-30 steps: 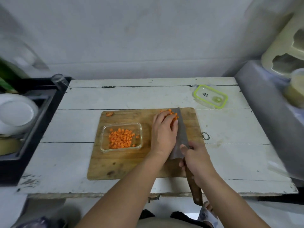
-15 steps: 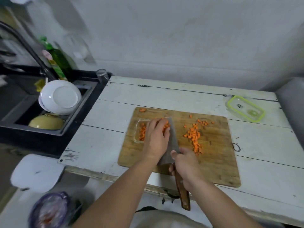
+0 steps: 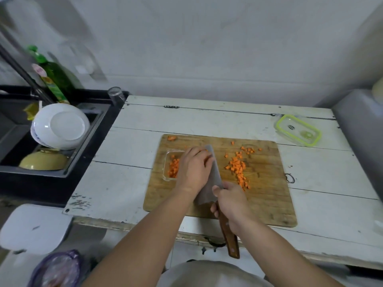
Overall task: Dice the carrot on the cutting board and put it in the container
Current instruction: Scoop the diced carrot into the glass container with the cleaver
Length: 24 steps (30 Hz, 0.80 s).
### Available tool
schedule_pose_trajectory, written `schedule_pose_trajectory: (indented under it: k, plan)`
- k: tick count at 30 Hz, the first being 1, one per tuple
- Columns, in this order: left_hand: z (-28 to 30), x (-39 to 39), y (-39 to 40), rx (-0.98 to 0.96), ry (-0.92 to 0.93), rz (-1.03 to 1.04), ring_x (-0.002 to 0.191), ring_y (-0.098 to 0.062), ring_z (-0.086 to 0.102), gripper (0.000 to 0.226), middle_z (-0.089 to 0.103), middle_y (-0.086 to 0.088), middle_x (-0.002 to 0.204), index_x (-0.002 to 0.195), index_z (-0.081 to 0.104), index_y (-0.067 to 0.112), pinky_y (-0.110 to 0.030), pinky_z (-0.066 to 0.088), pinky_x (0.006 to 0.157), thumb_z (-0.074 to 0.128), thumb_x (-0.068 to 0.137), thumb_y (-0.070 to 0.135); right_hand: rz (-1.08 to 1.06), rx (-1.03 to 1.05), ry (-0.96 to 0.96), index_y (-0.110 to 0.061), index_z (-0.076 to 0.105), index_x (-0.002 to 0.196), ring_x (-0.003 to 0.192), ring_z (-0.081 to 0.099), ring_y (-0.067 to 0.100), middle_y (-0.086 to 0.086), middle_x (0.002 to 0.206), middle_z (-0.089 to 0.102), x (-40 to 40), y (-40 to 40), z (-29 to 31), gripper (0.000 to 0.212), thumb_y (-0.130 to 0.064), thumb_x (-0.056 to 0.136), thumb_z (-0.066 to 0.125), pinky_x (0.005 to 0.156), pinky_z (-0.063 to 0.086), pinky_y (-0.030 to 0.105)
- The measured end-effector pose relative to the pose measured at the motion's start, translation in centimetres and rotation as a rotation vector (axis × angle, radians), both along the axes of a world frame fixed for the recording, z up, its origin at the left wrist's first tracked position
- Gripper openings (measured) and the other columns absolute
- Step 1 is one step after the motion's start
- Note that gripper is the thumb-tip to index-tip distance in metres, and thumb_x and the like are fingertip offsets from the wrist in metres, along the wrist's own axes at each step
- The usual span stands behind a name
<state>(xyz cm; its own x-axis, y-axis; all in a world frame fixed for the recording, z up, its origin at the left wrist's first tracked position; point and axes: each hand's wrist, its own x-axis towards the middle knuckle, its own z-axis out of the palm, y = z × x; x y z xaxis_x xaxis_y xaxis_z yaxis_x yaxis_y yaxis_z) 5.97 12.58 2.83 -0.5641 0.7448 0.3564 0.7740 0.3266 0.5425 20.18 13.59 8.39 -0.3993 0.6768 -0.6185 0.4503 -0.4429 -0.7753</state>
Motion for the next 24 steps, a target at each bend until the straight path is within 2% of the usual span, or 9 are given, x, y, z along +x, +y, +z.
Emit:
schedule_pose_trajectory:
  k: [5, 8, 13, 17, 21, 24]
  plan:
    - [0.0, -0.7, 0.5, -0.018, 0.022, -0.055, 0.101, -0.023, 0.055, 0.013, 0.066, -0.003, 0.104, 0.101, 0.074, 0.012, -0.041, 0.049, 0.092, 0.063, 0.097, 0.018, 0.005, 0.005, -0.018, -0.014, 0.053, 0.136, 0.049, 0.055, 0.017, 0.01, 0.071, 0.063, 0.6, 0.6, 0.3, 0.032, -0.019, 0.104, 0.052, 0.045, 0.043, 0.028]
    - [0.0, -1.5, 0.3, -0.035, 0.091, -0.076, 0.099, -0.024, 0.057, 0.01, 0.066, -0.004, 0.102, 0.099, 0.072, 0.011, -0.04, 0.05, 0.09, 0.063, 0.097, 0.015, 0.01, -0.001, -0.016, -0.014, 0.06, 0.124, 0.05, 0.055, 0.018, 0.011, 0.076, 0.063, 1.0, 1.0, 0.4, 0.022, -0.018, 0.104, 0.051, 0.046, 0.043, 0.028]
    - [0.0, -2.6, -0.2, -0.106, 0.24, -0.099, 0.093, -0.024, 0.058, 0.008, 0.064, -0.003, 0.096, 0.094, 0.068, 0.013, -0.041, 0.052, 0.082, 0.061, 0.098, 0.014, 0.029, 0.005, -0.042, -0.015, 0.06, 0.123, 0.05, 0.056, 0.017, 0.012, 0.078, 0.065, 1.8, 1.7, 0.5, 0.021, -0.019, 0.104, 0.051, 0.045, 0.045, 0.026]
    - [0.3, -3.0, -0.2, -0.152, 0.287, -0.124, 0.094, -0.023, 0.058, 0.01, 0.064, -0.004, 0.098, 0.098, 0.066, 0.012, -0.039, 0.051, 0.088, 0.057, 0.1, 0.015, 0.045, 0.024, -0.054, -0.015, 0.06, 0.12, 0.053, 0.057, 0.018, 0.013, 0.082, 0.067, 2.8, 2.3, 1.1, 0.018, -0.02, 0.104, 0.052, 0.049, 0.047, 0.027]
    - [0.8, -3.4, 0.3, -0.205, 0.339, -0.121, 0.097, -0.024, 0.06, 0.011, 0.065, -0.003, 0.1, 0.101, 0.063, 0.014, -0.036, 0.047, 0.091, 0.053, 0.102, 0.019, 0.078, 0.038, -0.086, -0.013, 0.057, 0.126, 0.044, 0.054, 0.014, 0.012, 0.072, 0.063, 3.7, 3.3, 1.6, 0.023, -0.021, 0.105, 0.052, 0.044, 0.043, 0.025]
    - [1.1, -4.0, 0.6, -0.249, 0.35, -0.114, 0.101, -0.024, 0.061, 0.014, 0.067, -0.002, 0.103, 0.104, 0.063, 0.015, -0.037, 0.046, 0.095, 0.051, 0.104, 0.023, 0.07, 0.031, -0.105, -0.012, 0.053, 0.134, 0.038, 0.051, 0.015, 0.013, 0.073, 0.062, 4.0, 4.3, 1.6, 0.031, -0.021, 0.104, 0.054, 0.04, 0.039, 0.022]
